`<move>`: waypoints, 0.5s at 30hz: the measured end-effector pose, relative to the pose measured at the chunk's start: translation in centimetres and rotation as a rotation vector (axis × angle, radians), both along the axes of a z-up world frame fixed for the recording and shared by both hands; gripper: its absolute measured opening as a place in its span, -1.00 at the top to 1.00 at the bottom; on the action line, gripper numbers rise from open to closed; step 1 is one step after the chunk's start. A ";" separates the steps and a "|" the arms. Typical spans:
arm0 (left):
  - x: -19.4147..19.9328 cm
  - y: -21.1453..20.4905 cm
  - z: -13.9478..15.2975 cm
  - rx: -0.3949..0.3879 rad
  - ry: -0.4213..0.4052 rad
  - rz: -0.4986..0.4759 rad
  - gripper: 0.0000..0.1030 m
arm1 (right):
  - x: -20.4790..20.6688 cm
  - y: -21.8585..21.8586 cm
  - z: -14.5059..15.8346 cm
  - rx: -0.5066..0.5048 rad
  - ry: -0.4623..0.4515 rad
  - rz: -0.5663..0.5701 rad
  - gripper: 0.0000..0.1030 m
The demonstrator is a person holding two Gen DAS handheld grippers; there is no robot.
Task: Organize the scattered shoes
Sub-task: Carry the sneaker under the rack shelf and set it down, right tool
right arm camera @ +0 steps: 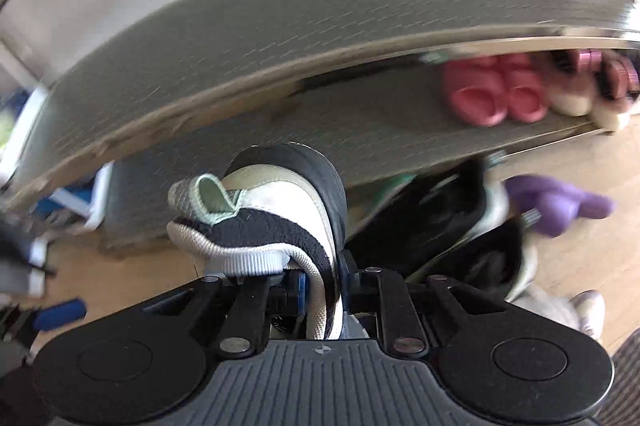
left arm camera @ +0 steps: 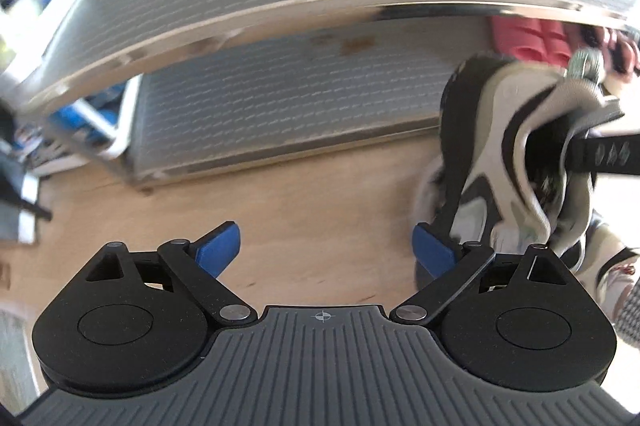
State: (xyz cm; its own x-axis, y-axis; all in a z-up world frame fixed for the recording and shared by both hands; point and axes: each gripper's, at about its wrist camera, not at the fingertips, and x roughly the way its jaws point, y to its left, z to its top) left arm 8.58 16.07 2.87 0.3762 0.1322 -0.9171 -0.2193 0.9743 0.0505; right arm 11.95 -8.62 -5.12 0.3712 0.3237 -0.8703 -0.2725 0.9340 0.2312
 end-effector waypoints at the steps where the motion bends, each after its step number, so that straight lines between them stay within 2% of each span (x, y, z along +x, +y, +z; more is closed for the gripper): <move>1: -1.0 1.4 0.3 -0.004 0.000 0.012 -0.86 | -0.6 1.5 -0.4 -0.008 0.014 0.023 0.70; 4: -2.6 4.6 0.4 0.011 0.012 0.041 -0.86 | -2.0 5.9 -2.4 -0.037 0.055 0.089 0.69; 8: -3.9 10.0 0.0 0.127 -0.002 0.111 -0.85 | -3.2 12.4 -5.7 -0.051 0.116 0.156 0.69; 9: -4.2 10.7 -0.2 0.137 -0.003 0.135 -0.79 | -3.3 14.5 -6.9 -0.054 0.137 0.171 0.69; 11: -4.3 12.5 -0.3 0.077 0.027 0.214 -0.73 | -3.3 17.7 -8.4 -0.062 0.164 0.192 0.69; 13: -4.4 13.4 0.0 0.012 0.007 0.233 -0.79 | -2.7 20.6 -9.7 -0.062 0.190 0.197 0.69; 15: -4.5 13.9 0.2 -0.002 0.006 0.235 -0.80 | -1.7 23.4 -11.1 -0.051 0.203 0.189 0.66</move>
State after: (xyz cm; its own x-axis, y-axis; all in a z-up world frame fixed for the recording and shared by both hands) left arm 4.03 30.00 3.06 0.3297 0.2143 -0.9195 -0.4403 0.8964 0.0510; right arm 10.28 14.78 -16.21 0.1251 0.3247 -0.9375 -0.3955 0.8829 0.2531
